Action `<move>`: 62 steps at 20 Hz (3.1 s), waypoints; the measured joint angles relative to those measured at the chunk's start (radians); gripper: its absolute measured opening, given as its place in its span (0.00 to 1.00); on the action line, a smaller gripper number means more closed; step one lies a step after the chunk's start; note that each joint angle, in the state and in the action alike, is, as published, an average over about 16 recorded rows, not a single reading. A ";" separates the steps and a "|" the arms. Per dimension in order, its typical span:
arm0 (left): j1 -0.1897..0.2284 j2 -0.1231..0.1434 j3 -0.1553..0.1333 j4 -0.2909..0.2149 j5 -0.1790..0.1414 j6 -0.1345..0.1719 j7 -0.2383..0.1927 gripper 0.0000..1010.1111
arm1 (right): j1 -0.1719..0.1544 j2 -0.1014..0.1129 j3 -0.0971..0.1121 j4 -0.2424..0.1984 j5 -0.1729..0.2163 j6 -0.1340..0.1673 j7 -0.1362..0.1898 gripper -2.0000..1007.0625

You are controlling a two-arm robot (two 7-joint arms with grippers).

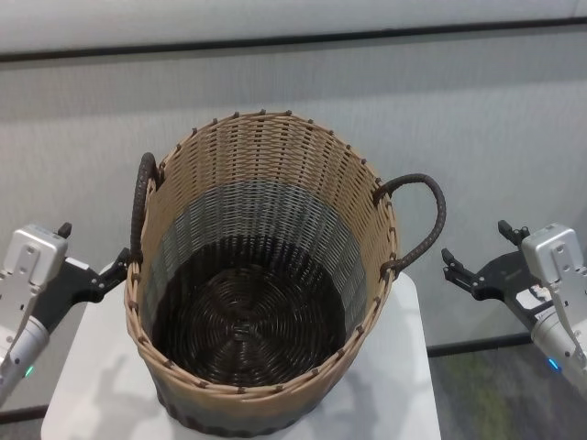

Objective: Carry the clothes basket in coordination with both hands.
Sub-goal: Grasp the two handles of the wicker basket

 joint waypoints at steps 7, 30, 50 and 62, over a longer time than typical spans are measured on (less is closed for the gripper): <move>0.000 0.000 0.000 0.000 0.000 0.000 0.000 0.99 | 0.000 0.000 0.000 0.000 0.000 0.000 0.000 0.99; 0.000 0.000 0.000 0.000 0.000 0.000 0.000 0.99 | 0.000 0.000 0.000 0.000 0.000 0.000 0.000 0.99; 0.001 -0.002 -0.007 0.000 0.010 0.011 0.012 0.99 | 0.000 0.000 0.000 0.000 0.000 0.000 0.000 0.99; 0.009 -0.001 -0.053 -0.005 0.080 0.037 0.081 0.99 | 0.000 0.000 0.000 0.000 0.000 0.000 0.000 0.99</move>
